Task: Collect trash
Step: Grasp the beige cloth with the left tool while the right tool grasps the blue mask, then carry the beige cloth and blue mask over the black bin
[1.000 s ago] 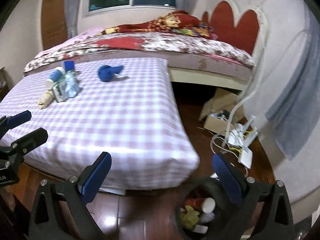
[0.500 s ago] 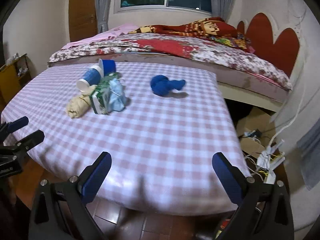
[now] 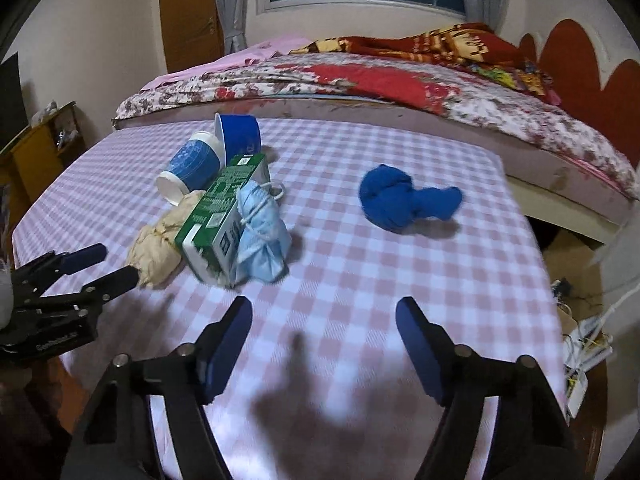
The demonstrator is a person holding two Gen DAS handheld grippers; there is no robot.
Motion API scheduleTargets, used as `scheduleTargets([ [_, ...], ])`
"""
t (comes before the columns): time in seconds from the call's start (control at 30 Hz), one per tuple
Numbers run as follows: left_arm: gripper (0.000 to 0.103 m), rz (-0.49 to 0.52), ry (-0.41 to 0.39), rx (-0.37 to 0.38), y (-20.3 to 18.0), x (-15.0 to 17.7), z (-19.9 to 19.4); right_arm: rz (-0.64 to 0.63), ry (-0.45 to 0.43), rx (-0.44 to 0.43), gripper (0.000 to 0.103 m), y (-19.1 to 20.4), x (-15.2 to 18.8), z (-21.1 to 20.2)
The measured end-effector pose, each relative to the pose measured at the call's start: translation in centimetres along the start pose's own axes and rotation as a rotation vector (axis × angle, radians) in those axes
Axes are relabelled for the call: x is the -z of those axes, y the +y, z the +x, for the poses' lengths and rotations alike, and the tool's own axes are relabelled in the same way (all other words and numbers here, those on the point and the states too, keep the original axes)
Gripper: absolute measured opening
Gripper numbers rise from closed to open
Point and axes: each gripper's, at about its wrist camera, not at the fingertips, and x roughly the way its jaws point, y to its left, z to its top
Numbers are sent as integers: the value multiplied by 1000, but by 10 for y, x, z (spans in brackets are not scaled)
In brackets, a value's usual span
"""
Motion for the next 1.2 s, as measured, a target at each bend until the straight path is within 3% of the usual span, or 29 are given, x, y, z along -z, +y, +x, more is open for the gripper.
scheduleTargets([
  [0.27,60,17,45,19,0,-12,28,-30,35,-85,67,13,-19,47],
  [0.43,43,34,71,44,-6,-15,34,-28,49,-111,63,19,-27,64],
  [0.63,31,27,84,64,-10,-19,38,-14,72,-137,59,20,-33,78],
  [0.8,24,15,68,74,-6,-21,33,-13,80,-151,47,24,-38,85],
  [0.87,23,12,58,67,-4,-20,29,-25,81,-153,28,27,-38,85],
  [0.93,23,8,51,66,-1,-19,25,-35,77,-152,16,29,-37,83],
  [1.2,22,12,12,49,3,-16,4,-36,22,-107,12,21,-30,54],
])
